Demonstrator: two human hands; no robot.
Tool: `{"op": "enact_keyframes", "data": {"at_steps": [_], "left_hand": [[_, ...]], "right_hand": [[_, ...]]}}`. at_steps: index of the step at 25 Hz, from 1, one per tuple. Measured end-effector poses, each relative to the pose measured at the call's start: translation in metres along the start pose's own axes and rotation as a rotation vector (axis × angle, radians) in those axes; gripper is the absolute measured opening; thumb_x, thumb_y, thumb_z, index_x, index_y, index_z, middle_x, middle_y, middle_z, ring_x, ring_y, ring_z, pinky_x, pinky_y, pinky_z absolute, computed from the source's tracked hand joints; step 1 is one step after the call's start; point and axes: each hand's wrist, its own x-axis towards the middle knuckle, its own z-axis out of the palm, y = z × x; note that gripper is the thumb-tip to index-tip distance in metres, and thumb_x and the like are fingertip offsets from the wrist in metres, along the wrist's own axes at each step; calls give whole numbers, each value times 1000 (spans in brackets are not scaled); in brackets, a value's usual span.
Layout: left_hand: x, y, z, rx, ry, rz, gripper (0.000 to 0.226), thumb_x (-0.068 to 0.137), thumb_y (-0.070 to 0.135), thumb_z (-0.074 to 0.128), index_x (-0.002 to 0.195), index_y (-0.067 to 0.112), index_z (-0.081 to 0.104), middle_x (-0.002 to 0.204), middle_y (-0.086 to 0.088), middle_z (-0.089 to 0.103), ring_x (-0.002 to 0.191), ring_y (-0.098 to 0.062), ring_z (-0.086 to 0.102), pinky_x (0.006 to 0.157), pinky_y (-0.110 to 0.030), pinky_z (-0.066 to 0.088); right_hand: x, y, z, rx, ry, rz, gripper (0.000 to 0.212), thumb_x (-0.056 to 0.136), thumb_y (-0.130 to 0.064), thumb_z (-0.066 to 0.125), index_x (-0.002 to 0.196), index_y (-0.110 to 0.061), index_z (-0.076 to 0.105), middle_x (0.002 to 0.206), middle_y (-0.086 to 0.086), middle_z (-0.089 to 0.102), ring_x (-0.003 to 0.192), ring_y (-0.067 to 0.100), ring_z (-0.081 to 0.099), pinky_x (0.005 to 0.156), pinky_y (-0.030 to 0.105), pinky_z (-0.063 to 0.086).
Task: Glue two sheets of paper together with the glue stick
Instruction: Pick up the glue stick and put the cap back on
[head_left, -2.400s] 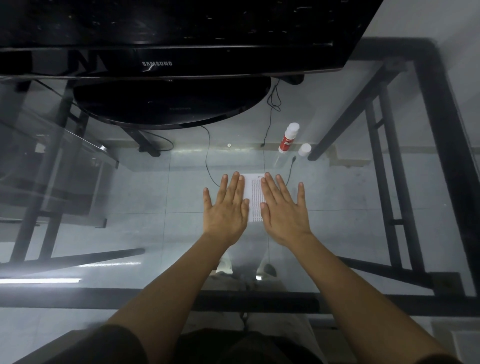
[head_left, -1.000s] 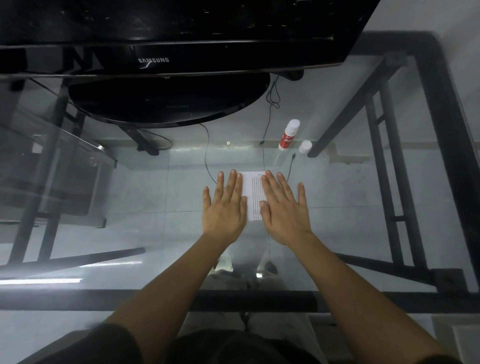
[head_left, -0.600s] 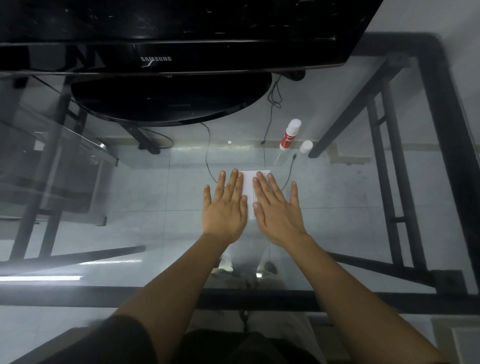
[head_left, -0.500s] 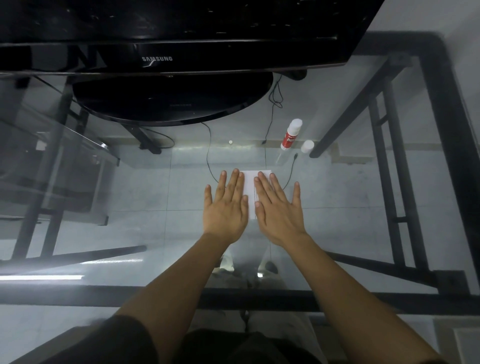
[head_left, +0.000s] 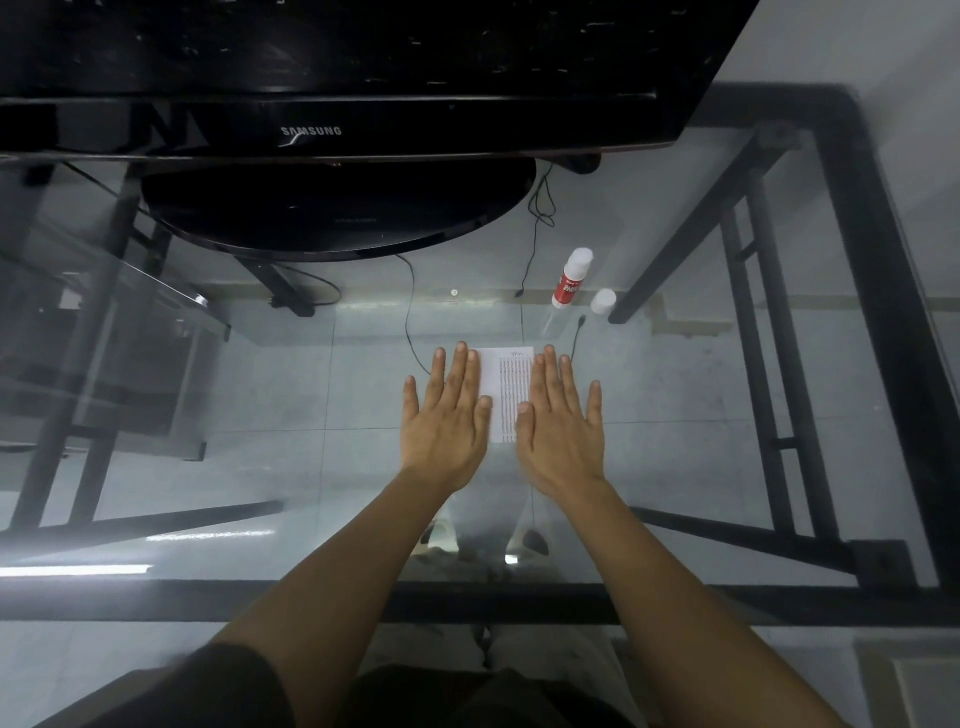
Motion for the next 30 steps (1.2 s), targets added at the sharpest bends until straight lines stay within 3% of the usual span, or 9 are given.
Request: {"op": "enact_keyframes", "data": {"at_steps": [2, 5, 7, 9, 11, 15, 21, 26, 30], "left_hand": [[0, -2, -3, -114, 13, 30, 54, 93, 47, -4, 138, 25, -25, 147, 9, -27, 132, -10, -34, 108, -39, -18], [-2, -7, -14, -532, 78, 41, 54, 96, 47, 7, 141, 28, -15, 150, 13, -17, 138, -4, -19, 111, -30, -10], [5, -12, -29, -765, 141, -27, 54, 98, 44, 21, 146, 23, 7, 155, 6, 7, 142, -9, 5, 111, -23, 6], [26, -11, -45, -741, 212, -31, 42, 98, 31, 39, 138, 16, 39, 144, -4, 42, 132, -17, 38, 103, -20, 25], [55, 0, -57, -653, 210, 50, 33, 94, 22, 52, 125, 12, 56, 127, -8, 61, 112, -20, 58, 93, -19, 38], [102, 31, -64, -627, 125, 169, 43, 82, 28, 68, 120, 9, 59, 114, -8, 65, 94, -15, 60, 83, -22, 45], [129, 62, -53, -652, 162, 228, 41, 75, 32, 75, 108, 12, 62, 105, -5, 66, 89, -9, 56, 78, -11, 38], [122, 67, -66, -800, 104, 144, 23, 80, 30, 70, 95, 18, 58, 87, 3, 62, 73, -7, 57, 62, -7, 43], [87, 61, -85, -1007, 66, 53, 14, 82, 36, 65, 92, 28, 59, 86, 2, 65, 76, -13, 65, 67, -18, 52]], "right_hand": [[-1, 5, -5, 143, -3, -47, 53, 96, -40, 6, 133, -25, -29, 151, -5, -23, 136, 11, -26, 109, 36, -19], [-5, 20, -15, 320, 81, -40, 53, 92, -47, 2, 136, -30, -22, 148, -13, -21, 138, 5, -21, 110, 29, -17], [-3, 33, -19, 324, 125, 14, 55, 94, -46, 7, 141, -27, -15, 150, -11, -16, 138, 6, -17, 111, 28, -14], [3, 47, -20, 245, 95, 86, 56, 98, -40, 15, 145, -18, -6, 155, -2, -9, 141, 14, -12, 112, 30, -10], [9, 58, -18, 132, 51, 140, 56, 98, -37, 17, 146, -14, -3, 157, 4, -5, 143, 20, -9, 112, 33, -8], [8, 64, -12, 21, 53, 124, 58, 97, -38, 14, 146, -12, -2, 157, 7, -3, 144, 22, -6, 113, 36, -5], [9, 65, -8, 9, 71, 126, 58, 96, -36, 13, 146, -11, -4, 157, 7, -4, 144, 21, -6, 111, 34, -8], [10, 66, -7, 2, 74, 111, 58, 96, -37, 12, 145, -12, -5, 157, 6, -5, 144, 21, -7, 110, 34, -9], [11, 67, -18, 156, 43, 99, 57, 98, -36, 23, 147, -15, 5, 158, 4, 1, 144, 19, -3, 114, 34, -5]]}}
